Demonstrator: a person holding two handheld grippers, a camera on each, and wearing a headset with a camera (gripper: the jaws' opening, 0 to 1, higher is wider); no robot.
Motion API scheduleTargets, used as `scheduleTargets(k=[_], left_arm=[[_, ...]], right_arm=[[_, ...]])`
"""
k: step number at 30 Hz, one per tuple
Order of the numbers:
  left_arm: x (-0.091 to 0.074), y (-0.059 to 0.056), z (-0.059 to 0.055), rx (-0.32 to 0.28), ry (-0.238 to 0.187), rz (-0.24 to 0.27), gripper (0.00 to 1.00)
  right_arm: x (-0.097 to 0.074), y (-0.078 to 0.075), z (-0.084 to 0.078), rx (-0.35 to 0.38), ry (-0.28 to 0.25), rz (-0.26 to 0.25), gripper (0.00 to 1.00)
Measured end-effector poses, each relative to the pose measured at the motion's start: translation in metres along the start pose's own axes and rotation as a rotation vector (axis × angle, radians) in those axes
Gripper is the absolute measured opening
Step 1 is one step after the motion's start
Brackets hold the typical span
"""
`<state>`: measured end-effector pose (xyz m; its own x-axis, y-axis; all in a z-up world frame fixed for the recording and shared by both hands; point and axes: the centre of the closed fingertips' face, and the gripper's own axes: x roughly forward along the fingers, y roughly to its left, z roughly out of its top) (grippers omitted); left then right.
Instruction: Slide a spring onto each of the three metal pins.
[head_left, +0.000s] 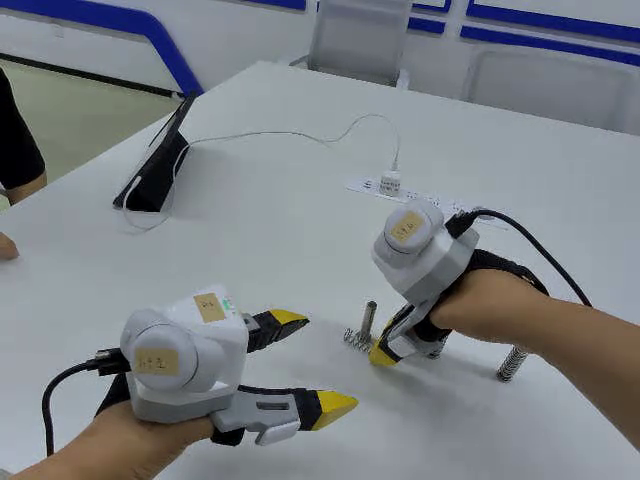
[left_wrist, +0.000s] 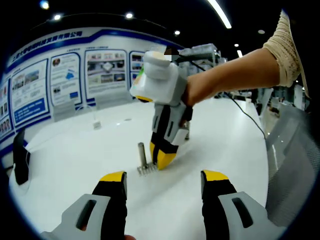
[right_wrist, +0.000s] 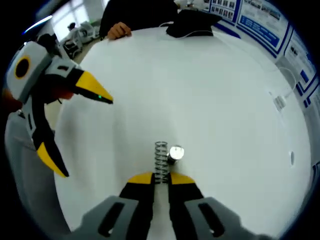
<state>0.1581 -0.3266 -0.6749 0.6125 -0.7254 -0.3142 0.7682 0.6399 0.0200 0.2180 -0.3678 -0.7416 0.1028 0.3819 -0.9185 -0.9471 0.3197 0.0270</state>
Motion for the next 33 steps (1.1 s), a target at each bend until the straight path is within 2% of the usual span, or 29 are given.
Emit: scheduleTargets(k=[8, 17, 28, 33], left_arm=[[0.000, 0.001, -0.001, 0.000, 0.001, 0.002, 0.60], [-0.001, 0.001, -0.004, 0.005, 0.013, 0.004, 0.60], [0.004, -0.005, 0.002, 0.030, 0.018, -0.020, 0.58], [0.008, -0.013, 0.004, 0.051, 0.018, -0.045, 0.55]], right_arm=[[0.001, 0.000, -0.001, -0.049, 0.010, 0.004, 0.12], [-0.004, 0.006, -0.003, -0.122, 0.023, 0.002, 0.11], [-0.034, 0.026, -0.008, -0.234, 0.029, 0.047, 0.11], [-0.049, 0.041, -0.011, -0.328, 0.030, 0.080, 0.11]])
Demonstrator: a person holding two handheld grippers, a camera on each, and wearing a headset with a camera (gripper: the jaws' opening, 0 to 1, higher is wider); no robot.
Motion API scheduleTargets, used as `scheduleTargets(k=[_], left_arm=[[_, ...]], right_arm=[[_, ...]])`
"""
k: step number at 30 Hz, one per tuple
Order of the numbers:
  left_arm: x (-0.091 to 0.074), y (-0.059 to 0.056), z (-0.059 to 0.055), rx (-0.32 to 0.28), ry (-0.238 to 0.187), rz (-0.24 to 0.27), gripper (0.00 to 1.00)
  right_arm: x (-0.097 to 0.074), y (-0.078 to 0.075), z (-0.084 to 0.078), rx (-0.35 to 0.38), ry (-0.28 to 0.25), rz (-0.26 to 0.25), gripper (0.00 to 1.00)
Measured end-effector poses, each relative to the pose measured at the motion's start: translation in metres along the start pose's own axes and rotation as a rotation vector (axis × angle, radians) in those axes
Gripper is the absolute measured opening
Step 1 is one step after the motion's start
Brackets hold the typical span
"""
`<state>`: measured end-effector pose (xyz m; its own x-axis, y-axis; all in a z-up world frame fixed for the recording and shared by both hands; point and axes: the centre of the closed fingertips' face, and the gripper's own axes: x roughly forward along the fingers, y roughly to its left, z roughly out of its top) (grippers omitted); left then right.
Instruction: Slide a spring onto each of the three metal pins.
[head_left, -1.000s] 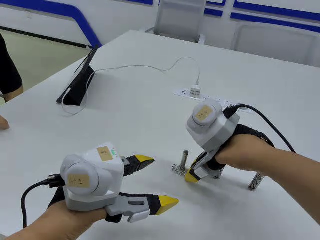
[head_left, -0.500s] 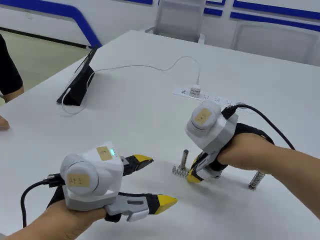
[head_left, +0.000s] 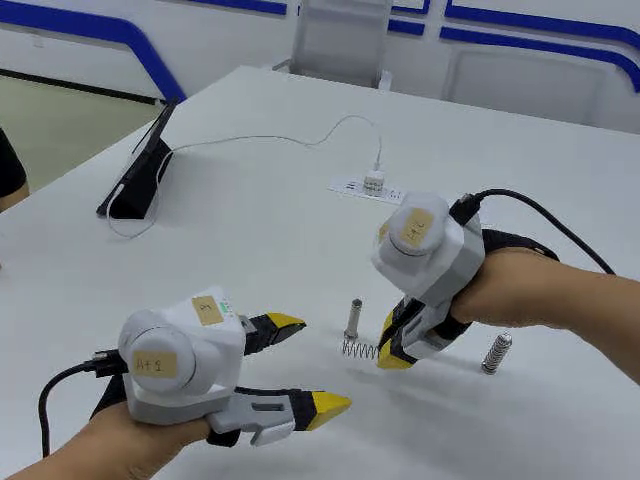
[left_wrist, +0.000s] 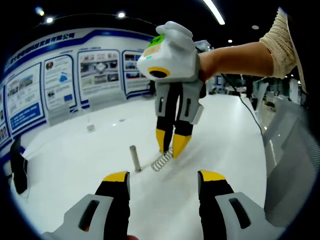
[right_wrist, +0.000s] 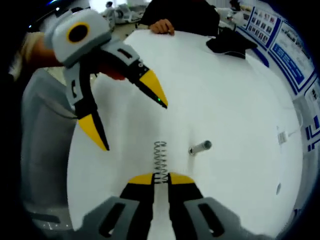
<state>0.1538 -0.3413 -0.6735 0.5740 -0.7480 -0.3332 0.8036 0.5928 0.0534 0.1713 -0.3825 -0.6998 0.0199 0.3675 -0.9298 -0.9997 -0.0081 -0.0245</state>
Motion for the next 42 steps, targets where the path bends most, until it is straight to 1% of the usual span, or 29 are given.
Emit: scheduleTargets(k=[3, 11, 21, 28, 35, 42], left_arm=[[0.001, -0.005, 0.003, 0.015, -0.004, -0.016, 0.51], [0.004, -0.014, 0.007, 0.050, -0.017, -0.052, 0.38], [0.004, -0.022, 0.010, 0.089, -0.033, -0.078, 0.23], [0.005, -0.023, 0.011, 0.116, -0.041, -0.083, 0.13], [0.006, -0.024, 0.010, 0.120, -0.041, -0.088, 0.12], [0.006, -0.023, 0.011, 0.120, -0.041, -0.088, 0.12]], right_arm=[[-0.007, 0.010, 0.002, -0.046, 0.004, 0.017, 0.11], [-0.019, 0.022, 0.012, -0.120, -0.003, 0.032, 0.11], [-0.020, 0.032, 0.018, -0.186, 0.013, 0.057, 0.11], [-0.021, 0.035, 0.018, -0.210, 0.022, 0.061, 0.11], [-0.027, 0.037, 0.019, -0.221, 0.025, 0.055, 0.11], [-0.038, 0.038, 0.026, -0.236, 0.012, 0.043, 0.11]])
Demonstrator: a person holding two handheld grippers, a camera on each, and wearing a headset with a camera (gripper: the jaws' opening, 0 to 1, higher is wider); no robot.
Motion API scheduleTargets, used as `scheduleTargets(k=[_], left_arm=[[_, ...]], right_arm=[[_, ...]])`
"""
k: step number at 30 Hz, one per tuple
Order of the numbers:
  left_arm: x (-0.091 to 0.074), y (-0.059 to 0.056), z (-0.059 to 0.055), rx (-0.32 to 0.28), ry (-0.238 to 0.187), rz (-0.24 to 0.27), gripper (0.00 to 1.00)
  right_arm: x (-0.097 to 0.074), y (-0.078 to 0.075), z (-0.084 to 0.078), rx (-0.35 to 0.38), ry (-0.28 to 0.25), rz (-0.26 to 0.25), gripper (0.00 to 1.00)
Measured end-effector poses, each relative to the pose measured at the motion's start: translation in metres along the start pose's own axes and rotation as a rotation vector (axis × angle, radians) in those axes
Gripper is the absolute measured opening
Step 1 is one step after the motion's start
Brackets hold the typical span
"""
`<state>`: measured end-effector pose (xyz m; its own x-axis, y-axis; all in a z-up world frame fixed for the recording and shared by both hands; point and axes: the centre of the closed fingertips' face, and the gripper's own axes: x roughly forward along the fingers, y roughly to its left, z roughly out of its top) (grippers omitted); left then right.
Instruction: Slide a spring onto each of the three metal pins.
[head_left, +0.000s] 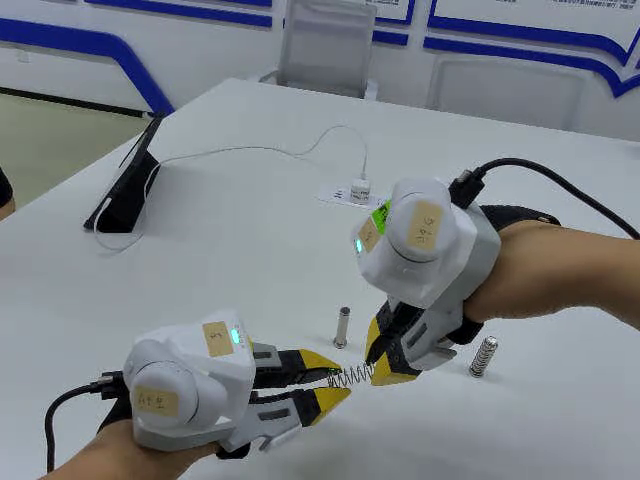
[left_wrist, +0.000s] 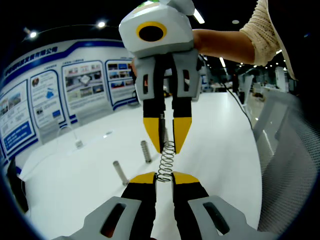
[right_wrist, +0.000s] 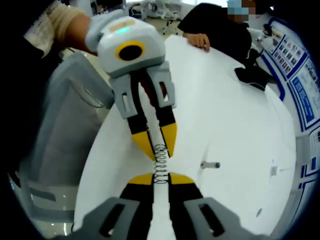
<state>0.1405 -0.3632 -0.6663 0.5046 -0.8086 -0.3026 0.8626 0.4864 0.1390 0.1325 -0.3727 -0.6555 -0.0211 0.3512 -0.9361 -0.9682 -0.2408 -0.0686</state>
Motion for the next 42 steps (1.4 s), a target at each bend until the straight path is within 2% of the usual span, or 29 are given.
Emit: scheduleTargets(k=[9, 13, 26, 33, 42], left_arm=[[0.000, -0.001, -0.001, 0.005, 0.005, 0.000, 0.11], [0.001, -0.002, 0.000, 0.004, 0.004, 0.001, 0.11], [0.002, -0.003, 0.006, 0.001, -0.005, 0.001, 0.11], [0.002, -0.002, 0.005, -0.012, -0.011, 0.004, 0.11], [-0.002, 0.003, 0.001, -0.033, -0.014, 0.017, 0.11]], right_arm=[[-0.011, 0.001, 0.019, -0.029, -0.031, -0.018, 0.11], [-0.013, 0.002, 0.023, -0.040, -0.035, -0.023, 0.11], [-0.016, 0.003, 0.044, -0.055, -0.092, -0.032, 0.11], [-0.014, 0.001, 0.047, -0.043, -0.098, -0.035, 0.12], [-0.013, 0.000, 0.042, -0.019, -0.092, -0.033, 0.14]])
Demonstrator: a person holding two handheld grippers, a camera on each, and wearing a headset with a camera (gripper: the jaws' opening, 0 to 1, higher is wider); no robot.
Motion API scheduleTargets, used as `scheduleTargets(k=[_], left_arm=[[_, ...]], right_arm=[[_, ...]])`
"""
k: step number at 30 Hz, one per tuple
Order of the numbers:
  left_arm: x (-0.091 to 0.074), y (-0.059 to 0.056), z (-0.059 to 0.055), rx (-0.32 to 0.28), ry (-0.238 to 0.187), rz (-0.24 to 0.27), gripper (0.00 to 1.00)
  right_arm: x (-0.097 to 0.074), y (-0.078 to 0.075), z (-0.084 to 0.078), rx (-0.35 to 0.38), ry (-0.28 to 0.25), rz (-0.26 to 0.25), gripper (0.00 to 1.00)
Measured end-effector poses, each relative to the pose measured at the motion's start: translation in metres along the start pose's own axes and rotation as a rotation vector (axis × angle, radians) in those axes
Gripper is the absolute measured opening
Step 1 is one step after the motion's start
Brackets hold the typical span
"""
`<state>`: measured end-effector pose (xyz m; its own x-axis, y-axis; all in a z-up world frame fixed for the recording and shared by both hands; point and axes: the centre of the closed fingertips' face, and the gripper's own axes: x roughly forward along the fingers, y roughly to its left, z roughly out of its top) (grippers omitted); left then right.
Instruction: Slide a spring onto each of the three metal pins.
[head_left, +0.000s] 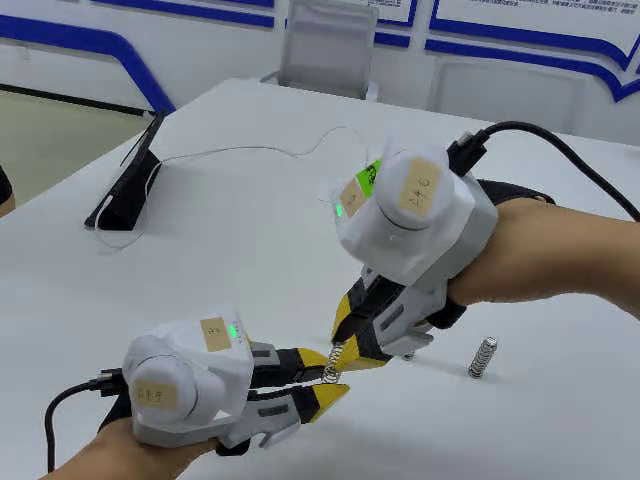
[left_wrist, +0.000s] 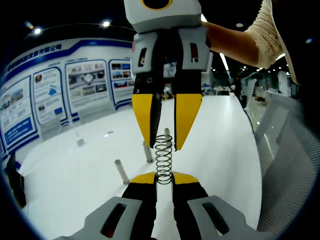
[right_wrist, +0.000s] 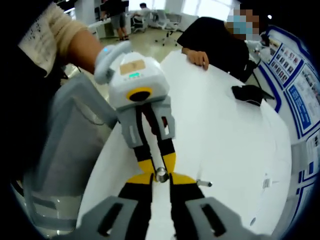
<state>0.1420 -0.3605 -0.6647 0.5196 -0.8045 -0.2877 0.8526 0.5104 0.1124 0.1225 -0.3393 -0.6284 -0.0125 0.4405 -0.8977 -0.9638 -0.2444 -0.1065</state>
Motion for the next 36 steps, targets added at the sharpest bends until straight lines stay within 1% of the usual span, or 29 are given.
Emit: scheduleTargets(k=[9, 14, 19, 26, 36], left_arm=[[0.001, 0.000, 0.004, -0.009, -0.013, -0.001, 0.11], [0.001, 0.001, 0.005, -0.015, -0.018, 0.002, 0.11], [0.002, 0.003, 0.007, -0.014, -0.024, 0.013, 0.11], [0.002, 0.005, 0.005, -0.038, -0.018, 0.017, 0.20], [-0.002, 0.011, 0.001, -0.065, -0.011, 0.044, 0.32]], right_arm=[[0.004, -0.002, 0.001, 0.008, -0.006, -0.007, 0.13], [0.004, -0.003, 0.001, -0.002, -0.002, -0.013, 0.12], [0.003, -0.006, 0.001, 0.005, -0.002, -0.018, 0.12], [0.003, -0.009, -0.001, 0.012, 0.004, -0.022, 0.12], [-0.002, -0.015, -0.006, 0.027, 0.009, -0.032, 0.12]])
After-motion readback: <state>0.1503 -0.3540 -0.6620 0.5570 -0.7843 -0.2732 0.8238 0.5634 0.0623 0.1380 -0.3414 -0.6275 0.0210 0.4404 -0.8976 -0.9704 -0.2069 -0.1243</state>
